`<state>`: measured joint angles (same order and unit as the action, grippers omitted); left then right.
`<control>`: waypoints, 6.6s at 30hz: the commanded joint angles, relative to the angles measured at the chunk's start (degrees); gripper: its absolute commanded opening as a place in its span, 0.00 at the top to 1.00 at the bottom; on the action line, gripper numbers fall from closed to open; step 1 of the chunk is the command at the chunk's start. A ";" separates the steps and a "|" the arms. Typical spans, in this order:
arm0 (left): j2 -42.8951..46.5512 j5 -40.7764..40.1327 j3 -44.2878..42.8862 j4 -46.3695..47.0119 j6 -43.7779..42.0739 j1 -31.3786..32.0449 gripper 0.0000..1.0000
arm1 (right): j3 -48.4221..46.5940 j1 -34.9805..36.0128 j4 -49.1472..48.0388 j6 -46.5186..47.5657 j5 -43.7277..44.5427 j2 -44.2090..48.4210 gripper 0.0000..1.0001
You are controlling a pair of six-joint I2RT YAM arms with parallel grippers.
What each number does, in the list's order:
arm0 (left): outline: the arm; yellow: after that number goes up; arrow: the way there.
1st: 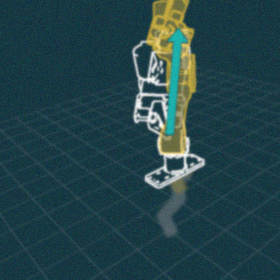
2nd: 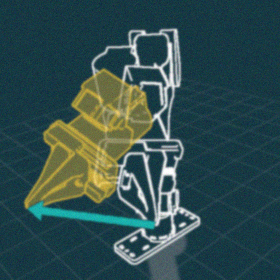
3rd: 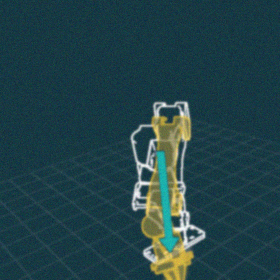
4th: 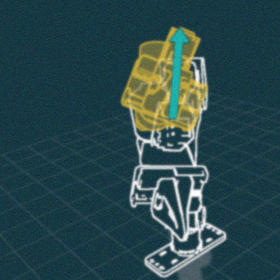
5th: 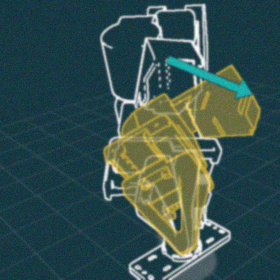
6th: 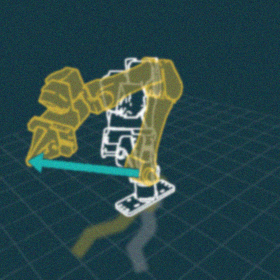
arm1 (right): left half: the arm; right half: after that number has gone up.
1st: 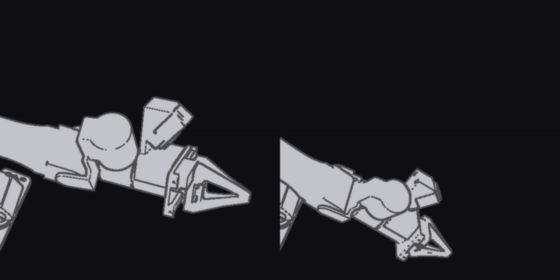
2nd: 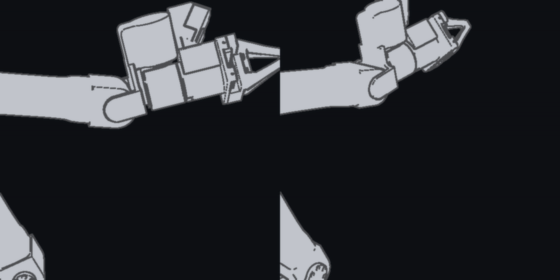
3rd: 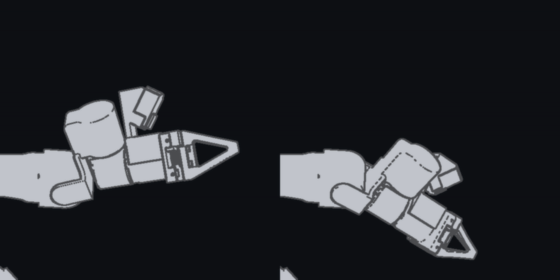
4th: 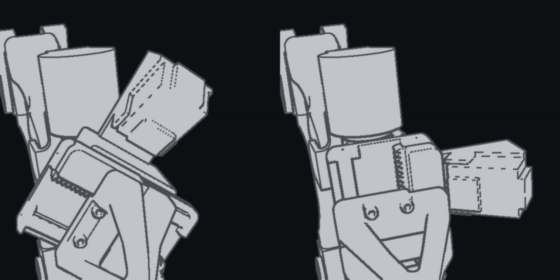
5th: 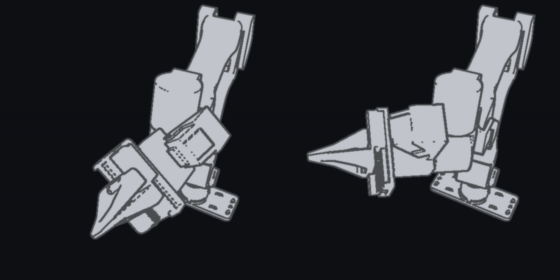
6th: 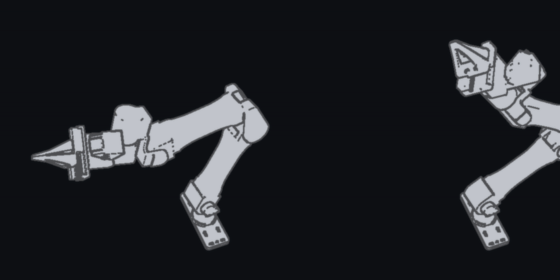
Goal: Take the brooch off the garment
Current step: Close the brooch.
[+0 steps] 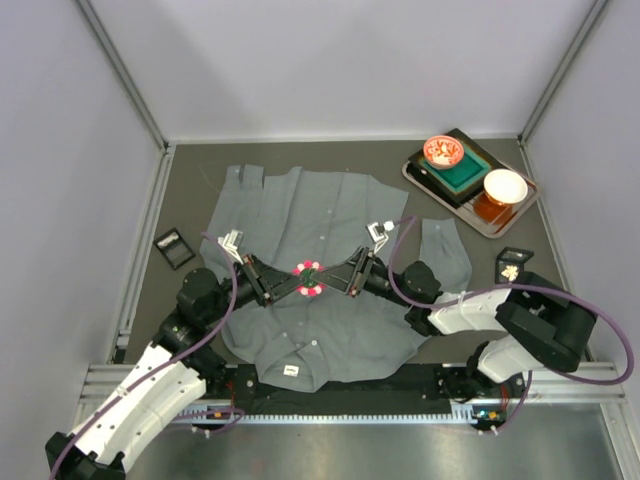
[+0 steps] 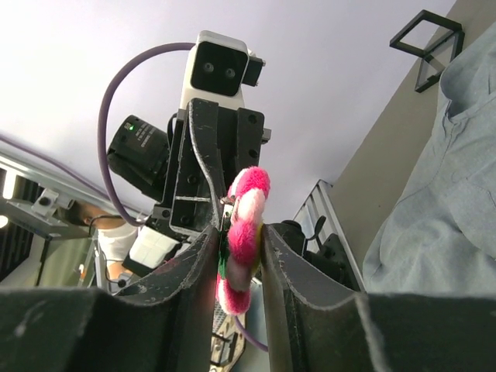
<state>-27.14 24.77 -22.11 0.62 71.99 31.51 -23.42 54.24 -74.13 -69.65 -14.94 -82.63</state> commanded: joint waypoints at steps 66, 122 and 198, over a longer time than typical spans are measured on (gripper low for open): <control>-1.34 0.89 -3.03 0.96 -8.00 -0.13 0.93 | -5.94 -0.62 16.11 8.12 -8.88 9.59 1.00; 5.34 -2.98 -4.87 -9.41 -10.27 -0.13 0.49 | -7.08 -0.89 11.37 5.22 -6.16 6.16 1.00; -0.20 -4.30 -7.77 -10.20 -13.80 -0.13 0.56 | -9.80 1.48 24.99 8.39 -4.66 9.50 1.00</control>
<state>-28.25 21.10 -28.29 -10.11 58.76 31.33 -31.92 55.13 -45.25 -61.54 -20.23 -74.98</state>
